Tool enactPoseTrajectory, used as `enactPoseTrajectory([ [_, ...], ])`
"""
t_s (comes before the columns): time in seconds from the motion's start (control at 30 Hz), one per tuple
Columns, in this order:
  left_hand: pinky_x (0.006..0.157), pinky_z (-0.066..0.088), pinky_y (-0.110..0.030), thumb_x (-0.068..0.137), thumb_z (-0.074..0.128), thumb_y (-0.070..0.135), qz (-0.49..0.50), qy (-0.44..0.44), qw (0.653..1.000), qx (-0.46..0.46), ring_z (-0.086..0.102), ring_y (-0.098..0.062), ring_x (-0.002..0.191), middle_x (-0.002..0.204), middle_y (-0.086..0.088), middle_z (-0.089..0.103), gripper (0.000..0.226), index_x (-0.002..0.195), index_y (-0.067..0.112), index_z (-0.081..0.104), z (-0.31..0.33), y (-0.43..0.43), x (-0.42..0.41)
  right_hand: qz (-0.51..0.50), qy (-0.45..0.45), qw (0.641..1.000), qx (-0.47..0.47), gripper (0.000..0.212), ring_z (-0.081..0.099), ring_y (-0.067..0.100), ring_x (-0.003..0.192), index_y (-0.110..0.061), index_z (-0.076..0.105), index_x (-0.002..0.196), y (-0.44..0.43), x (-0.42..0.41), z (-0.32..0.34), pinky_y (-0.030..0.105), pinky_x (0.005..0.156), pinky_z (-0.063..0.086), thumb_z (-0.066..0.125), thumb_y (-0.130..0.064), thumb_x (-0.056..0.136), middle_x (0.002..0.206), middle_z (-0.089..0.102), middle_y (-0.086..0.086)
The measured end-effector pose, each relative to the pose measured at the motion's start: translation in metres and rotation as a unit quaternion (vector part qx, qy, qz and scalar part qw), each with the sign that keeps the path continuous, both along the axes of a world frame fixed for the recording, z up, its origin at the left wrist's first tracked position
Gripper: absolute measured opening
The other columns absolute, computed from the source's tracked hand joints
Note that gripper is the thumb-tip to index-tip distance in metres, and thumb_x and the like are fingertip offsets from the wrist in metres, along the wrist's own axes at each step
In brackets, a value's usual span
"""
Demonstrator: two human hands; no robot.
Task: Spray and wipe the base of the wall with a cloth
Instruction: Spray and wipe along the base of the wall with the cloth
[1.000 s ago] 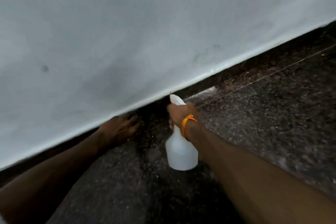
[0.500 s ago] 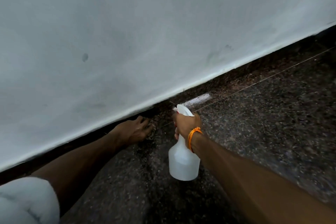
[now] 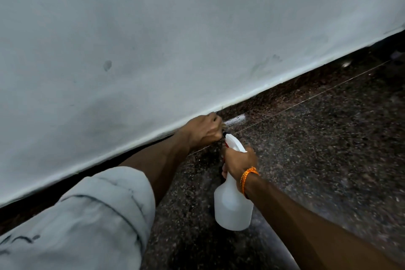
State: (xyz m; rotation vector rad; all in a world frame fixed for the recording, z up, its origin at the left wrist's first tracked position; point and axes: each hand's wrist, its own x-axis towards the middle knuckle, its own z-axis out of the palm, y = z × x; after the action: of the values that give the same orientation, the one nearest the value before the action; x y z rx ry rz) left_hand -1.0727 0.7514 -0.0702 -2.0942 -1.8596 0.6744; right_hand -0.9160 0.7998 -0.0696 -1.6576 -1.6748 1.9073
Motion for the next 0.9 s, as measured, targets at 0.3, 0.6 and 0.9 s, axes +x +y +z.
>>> enactPoseTrajectory([
  [0.3, 0.037, 0.028, -0.025, 0.081, 0.035, 0.016, -0.004, 0.021, 0.999, -0.04, 0.052, -0.022, 0.049, 0.067, -0.01, 0.055, 0.04, 0.062, 0.007, 0.069, -0.012, -0.109, -0.016, 0.043, 0.005, 0.999, 0.009, 0.03, 0.059, 0.028, 0.044, 0.001, 0.06, 0.101, -0.001, -0.001, -0.001, 0.035, 0.049, 0.052, 0.063, -0.017, 0.078, 0.06, 0.067, 0.022],
  [0.6, 0.04, 0.038, -0.028, 0.087, 0.038, 0.018, 0.01, -0.016, 1.0, 0.006, 0.061, -0.026, 0.066, 0.08, -0.011, 0.061, 0.036, 0.077, 0.006, 0.07, 0.004, -0.055, -0.006, 0.041, 0.008, 0.999, -0.02, 0.024, 0.057, 0.027, 0.041, 0.005, 0.068, 0.094, -0.015, -0.002, 0.007, 0.033, 0.047, 0.052, 0.065, -0.014, 0.079, 0.055, 0.064, 0.02],
  [0.9, 0.036, 0.045, -0.026, 0.071, 0.036, 0.027, 0.093, -0.029, 0.995, -0.004, 0.062, -0.02, 0.054, 0.069, -0.006, 0.064, 0.037, 0.06, 0.013, 0.069, -0.002, -0.198, -0.03, 0.117, -0.003, 0.993, 0.013, 0.034, 0.061, 0.023, 0.043, 0.001, 0.065, 0.106, -0.039, -0.013, 0.006, 0.024, 0.039, 0.048, 0.066, -0.023, 0.081, 0.082, 0.073, 0.026],
])
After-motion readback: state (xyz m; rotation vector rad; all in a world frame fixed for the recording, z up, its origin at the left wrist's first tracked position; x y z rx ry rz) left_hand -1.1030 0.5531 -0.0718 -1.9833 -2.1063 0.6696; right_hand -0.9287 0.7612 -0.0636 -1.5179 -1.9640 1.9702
